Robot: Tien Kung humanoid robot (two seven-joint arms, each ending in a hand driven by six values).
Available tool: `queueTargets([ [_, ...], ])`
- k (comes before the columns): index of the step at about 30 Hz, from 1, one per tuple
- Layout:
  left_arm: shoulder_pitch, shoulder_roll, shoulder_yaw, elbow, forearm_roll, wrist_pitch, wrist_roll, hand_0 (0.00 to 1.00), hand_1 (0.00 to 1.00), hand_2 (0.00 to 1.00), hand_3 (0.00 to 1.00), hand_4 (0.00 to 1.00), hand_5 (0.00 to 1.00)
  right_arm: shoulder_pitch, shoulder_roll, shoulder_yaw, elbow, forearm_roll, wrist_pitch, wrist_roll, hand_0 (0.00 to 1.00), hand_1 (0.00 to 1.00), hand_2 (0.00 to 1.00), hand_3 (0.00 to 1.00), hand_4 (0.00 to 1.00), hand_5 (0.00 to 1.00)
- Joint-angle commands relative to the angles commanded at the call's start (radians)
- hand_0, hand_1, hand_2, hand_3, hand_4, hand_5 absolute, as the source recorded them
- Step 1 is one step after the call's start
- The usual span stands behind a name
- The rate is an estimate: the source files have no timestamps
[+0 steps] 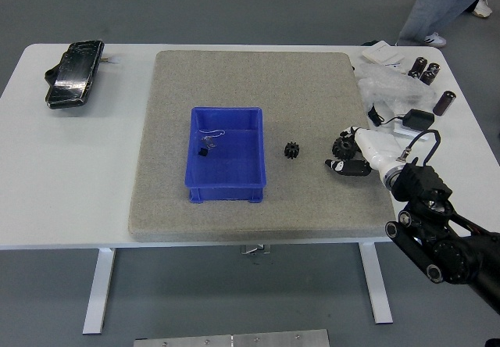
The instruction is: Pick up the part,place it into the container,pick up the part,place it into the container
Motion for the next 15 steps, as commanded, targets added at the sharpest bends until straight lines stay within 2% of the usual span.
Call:
queueTargets([
  [6,0.000,0.001,0.001,0.000,-0.001,0.000,-0.001,0.669,0.665,0.635,0.625,0.707,0.223,0.001,0.000,-0.005,-0.012,-0.010,-0.005,-0.001,0.493,0.482,0.474,0.508,0.262,0.029],
  [7,0.000,0.001,0.001,0.000,-0.001,0.000,-0.001,0.668,0.665,0.635,0.625,0.706,0.220,0.002,0.000,-0.006,-0.014,-0.012,-0.007,-0.001,0.497,0.476,0.427,0.445,0.284,0.002],
  [15,-0.002,0.000,0.003,0.000,-0.004,0.001,-0.002,0.668,0.665,0.636,0.625,0.707,0.220,0.009,-0.002,-0.013,-0.013,-0.025,-0.032,0.012,0.505,0.478,0.431,0.435,0.254,0.002],
])
